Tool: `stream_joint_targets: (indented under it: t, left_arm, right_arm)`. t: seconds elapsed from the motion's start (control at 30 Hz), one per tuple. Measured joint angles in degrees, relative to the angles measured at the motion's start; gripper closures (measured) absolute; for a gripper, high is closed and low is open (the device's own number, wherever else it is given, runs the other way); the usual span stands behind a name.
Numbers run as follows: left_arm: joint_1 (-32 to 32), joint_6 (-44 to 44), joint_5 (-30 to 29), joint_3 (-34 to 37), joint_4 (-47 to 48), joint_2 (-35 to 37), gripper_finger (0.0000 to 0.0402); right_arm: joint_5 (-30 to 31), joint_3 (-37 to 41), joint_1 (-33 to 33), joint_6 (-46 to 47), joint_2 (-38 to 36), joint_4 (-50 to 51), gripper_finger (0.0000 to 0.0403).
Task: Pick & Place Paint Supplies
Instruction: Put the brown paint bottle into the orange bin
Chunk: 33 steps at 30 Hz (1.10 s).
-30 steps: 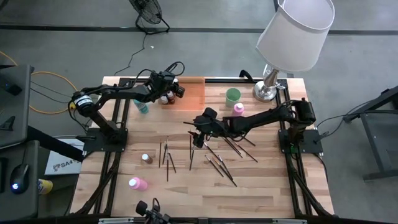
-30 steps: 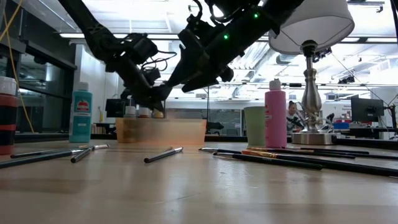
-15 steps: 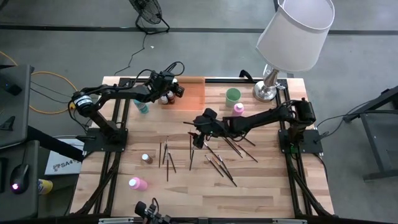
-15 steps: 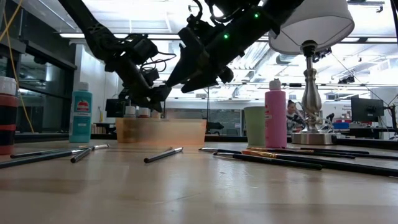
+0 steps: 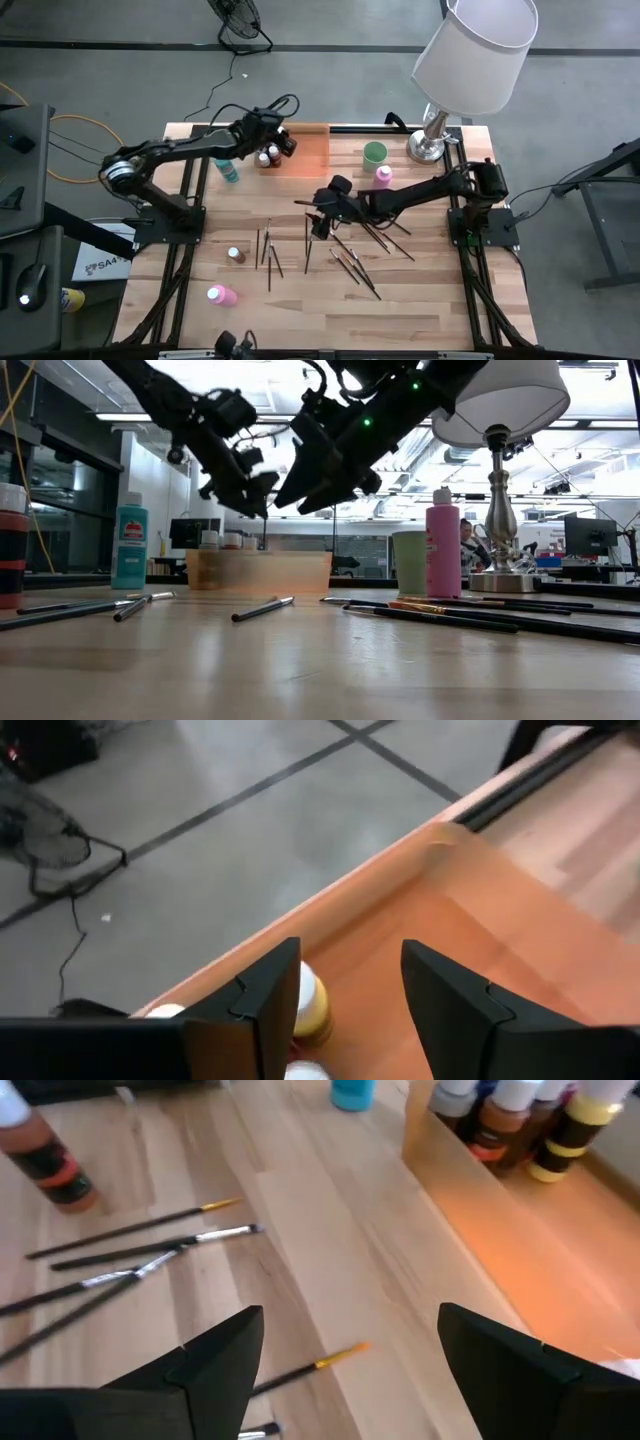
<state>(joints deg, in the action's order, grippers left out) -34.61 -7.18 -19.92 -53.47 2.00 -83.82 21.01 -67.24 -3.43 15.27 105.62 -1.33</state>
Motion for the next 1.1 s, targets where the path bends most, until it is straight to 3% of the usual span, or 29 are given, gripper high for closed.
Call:
stream_joint_targets:
  t: [0.2, 0.4, 0.53, 0.73, 0.9, 1.1]
  left_arm:
    - [5.06, 2.96, -0.02, -0.05, 8.25, 9.24, 0.0232]
    - [13.31, 3.06, -0.19, 0.01, 18.36, 19.02, 0.0232]
    - [19.6, 1.54, -0.19, 0.02, 26.52, 25.47, 0.0232]
    - [27.26, -7.27, 0.23, -0.23, 44.13, 32.89, 0.0232]
    - [28.28, -15.02, 8.22, -0.75, 56.61, 32.54, 0.0232]
    - [28.32, -18.2, 22.75, -1.01, 63.21, 28.38, 0.0232]
  right_arm:
    - [2.69, 0.0, -1.93, -2.34, -3.24, 1.63, 0.011]
    - [4.85, 1.15, -4.23, -4.36, -13.06, 13.76, 0.011]
    - [8.25, 6.36, -6.57, -3.2, -22.67, 16.0, 0.011]
    - [12.39, 16.28, -11.42, -0.24, -35.19, 8.7, 0.011]
    - [14.08, 20.58, -14.24, -1.45, -38.05, 2.0, 0.011]
    - [14.04, 20.55, -15.54, -1.77, -37.71, 2.13, 0.011]
